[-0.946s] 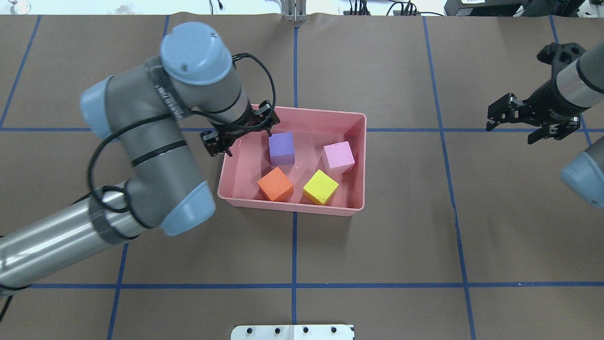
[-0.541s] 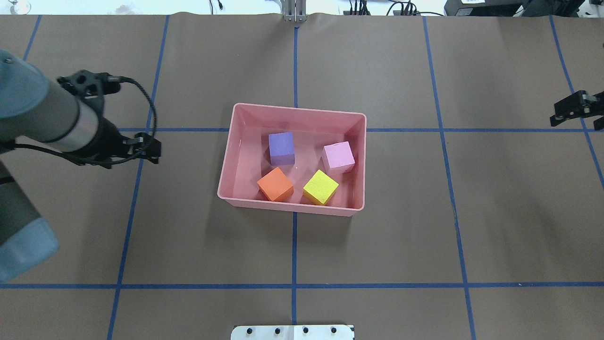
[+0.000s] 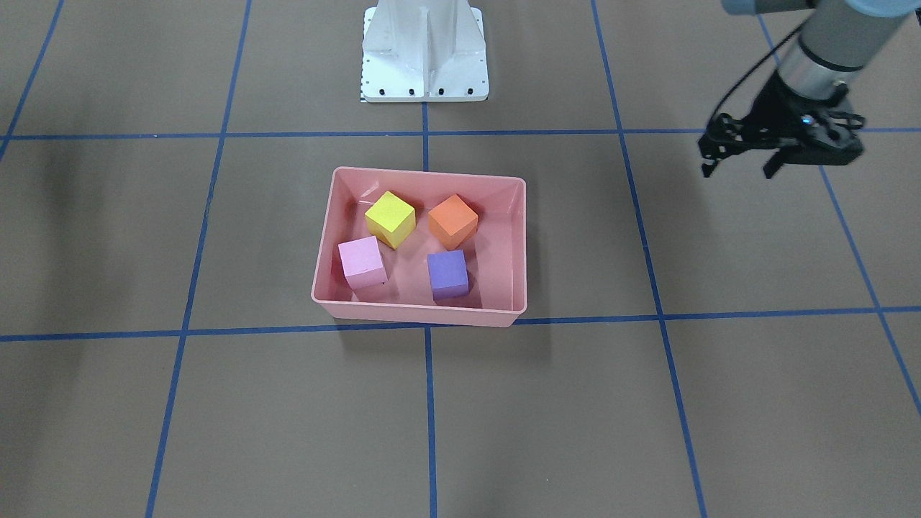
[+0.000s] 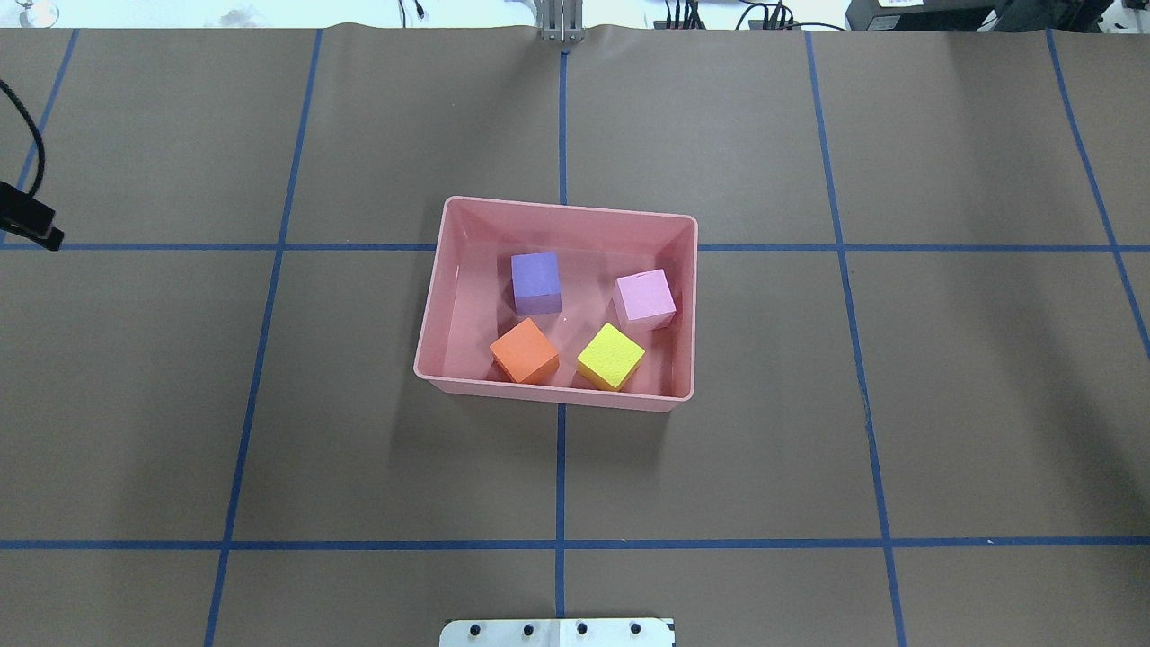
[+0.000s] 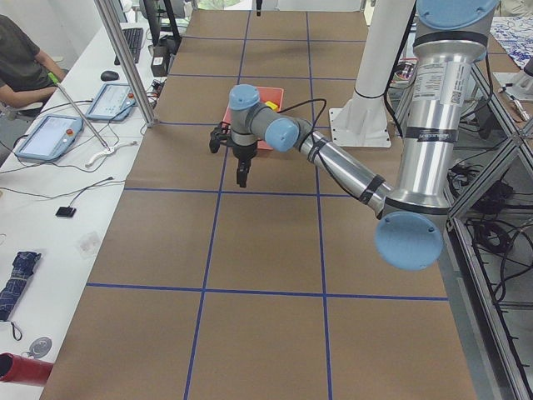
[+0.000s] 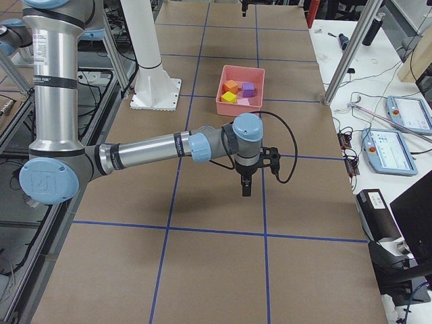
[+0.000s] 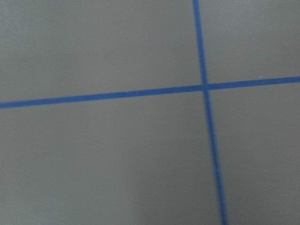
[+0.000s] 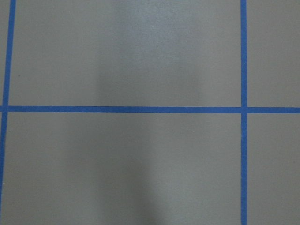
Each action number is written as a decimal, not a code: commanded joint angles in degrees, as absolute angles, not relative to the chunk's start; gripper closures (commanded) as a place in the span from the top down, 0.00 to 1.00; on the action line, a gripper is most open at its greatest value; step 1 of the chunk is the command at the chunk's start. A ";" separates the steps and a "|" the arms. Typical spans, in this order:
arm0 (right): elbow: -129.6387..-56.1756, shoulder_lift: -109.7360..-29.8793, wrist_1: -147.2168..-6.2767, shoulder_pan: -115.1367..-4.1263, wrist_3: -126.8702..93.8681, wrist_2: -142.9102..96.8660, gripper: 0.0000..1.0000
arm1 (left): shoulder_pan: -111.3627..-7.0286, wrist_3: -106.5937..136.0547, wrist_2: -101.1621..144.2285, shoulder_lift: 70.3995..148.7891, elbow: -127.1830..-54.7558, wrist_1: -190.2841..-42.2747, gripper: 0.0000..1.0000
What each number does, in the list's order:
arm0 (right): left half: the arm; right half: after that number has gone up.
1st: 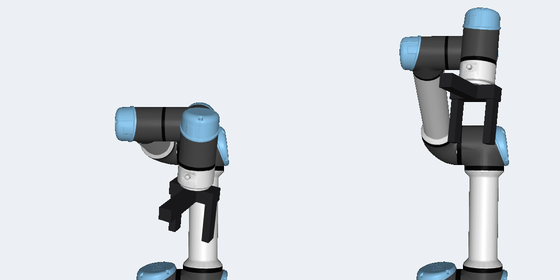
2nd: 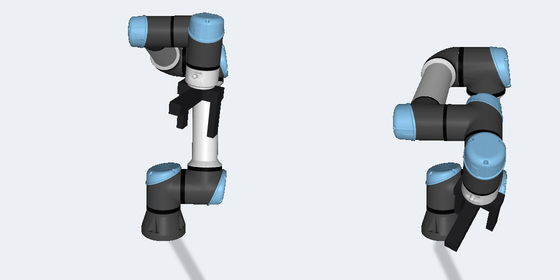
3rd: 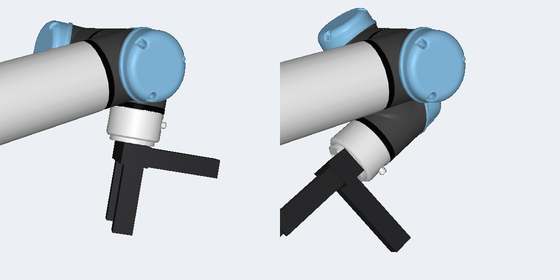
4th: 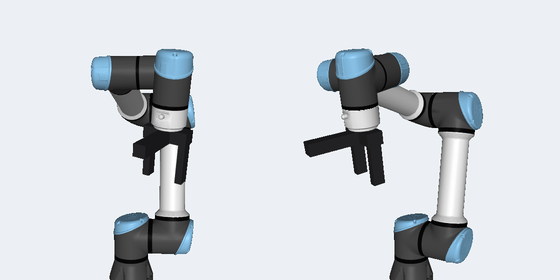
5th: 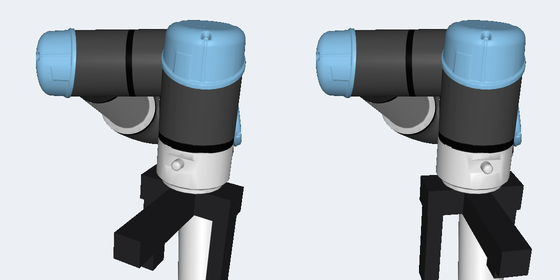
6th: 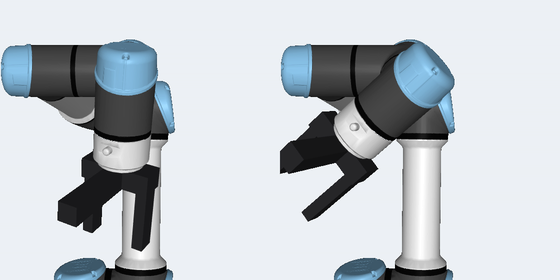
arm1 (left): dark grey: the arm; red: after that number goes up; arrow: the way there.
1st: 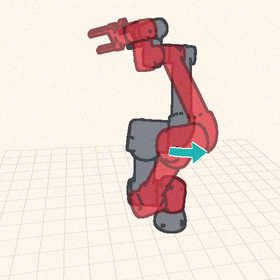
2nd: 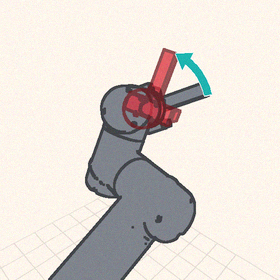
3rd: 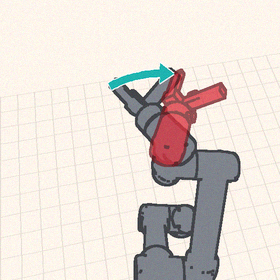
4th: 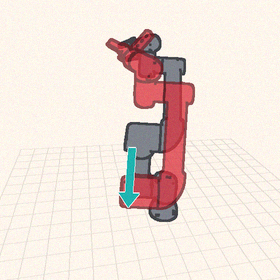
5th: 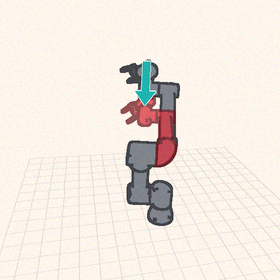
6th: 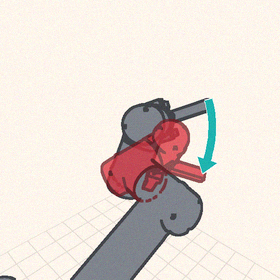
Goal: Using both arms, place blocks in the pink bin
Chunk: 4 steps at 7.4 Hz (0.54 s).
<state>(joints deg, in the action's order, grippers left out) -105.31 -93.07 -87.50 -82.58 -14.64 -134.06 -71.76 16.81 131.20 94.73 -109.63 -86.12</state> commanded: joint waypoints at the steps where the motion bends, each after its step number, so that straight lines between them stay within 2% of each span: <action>1: -104.25 -93.60 -87.45 -84.81 -13.45 -134.74 1.00 | -79.88 0.65 134.47 93.96 -100.14 -86.13 1.00; 2: -104.76 -94.04 -87.45 -85.08 -13.45 -135.00 1.00 | -80.68 0.44 134.47 93.52 -98.37 -86.57 1.00; 4: -103.72 -93.87 -87.36 -84.99 -13.97 -135.52 1.00 | -83.14 1.05 137.08 88.27 -100.44 -88.68 1.00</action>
